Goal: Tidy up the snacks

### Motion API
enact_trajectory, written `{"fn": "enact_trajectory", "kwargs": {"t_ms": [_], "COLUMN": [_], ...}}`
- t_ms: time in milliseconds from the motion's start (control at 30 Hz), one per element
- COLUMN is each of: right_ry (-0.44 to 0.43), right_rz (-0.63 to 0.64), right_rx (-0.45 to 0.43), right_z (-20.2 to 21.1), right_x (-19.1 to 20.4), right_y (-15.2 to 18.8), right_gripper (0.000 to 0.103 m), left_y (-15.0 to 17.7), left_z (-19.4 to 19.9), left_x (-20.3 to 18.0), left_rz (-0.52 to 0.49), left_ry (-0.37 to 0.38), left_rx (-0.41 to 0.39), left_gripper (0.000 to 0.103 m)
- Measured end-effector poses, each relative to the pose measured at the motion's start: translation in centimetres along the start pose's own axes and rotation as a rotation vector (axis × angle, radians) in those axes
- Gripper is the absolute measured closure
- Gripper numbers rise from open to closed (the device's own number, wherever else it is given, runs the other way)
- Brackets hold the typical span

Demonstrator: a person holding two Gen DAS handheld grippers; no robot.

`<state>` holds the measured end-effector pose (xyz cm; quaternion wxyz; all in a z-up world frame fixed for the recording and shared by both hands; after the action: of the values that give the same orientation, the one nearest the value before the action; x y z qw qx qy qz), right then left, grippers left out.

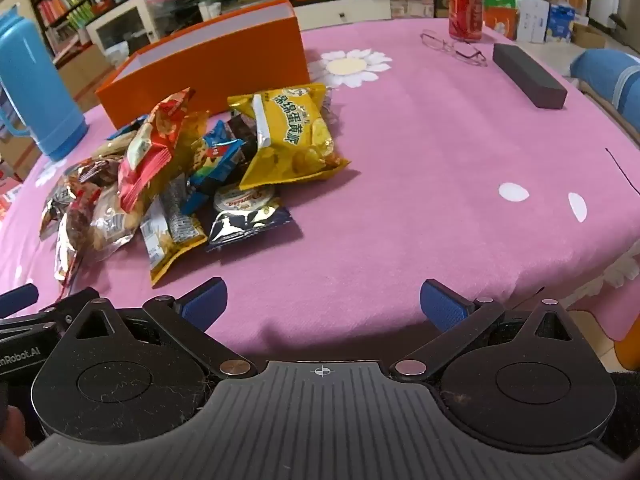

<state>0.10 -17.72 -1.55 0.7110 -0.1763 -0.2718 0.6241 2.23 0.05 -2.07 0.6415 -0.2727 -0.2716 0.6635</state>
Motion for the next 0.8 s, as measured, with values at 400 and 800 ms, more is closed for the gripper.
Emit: {"fn": "enact_trajectory", "kwargs": {"t_ms": [400,800], "right_ry": [-0.002,-0.006], "right_rz": [0.0,0.009], "right_rx": [0.008,0.019], "right_z": [-0.47,-0.66], "right_x": [0.09,0.2], "right_y": [0.03,0.05], "right_gripper": [0.01,0.01], "left_y": [0.04,0.16], "left_z": [-0.18,-0.35], "left_x": [0.04,0.09], "left_rz": [0.001,0.002], "left_ry": [0.007,0.005], "left_rx": [0.002,0.014], "left_gripper": [0.001,0.001]}}
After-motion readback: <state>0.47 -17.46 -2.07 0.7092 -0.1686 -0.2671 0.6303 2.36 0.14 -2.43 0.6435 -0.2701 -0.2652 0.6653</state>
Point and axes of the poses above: each gripper's, at about its wrist camera, not at the fingertips, and z roughly against the way its jaws point, x to its left, y to its underside, the point moved 3 cm from there along -z, roughly the way its jaws point, and after that the axes turned 1 degree about x, right-handed, at the moved point
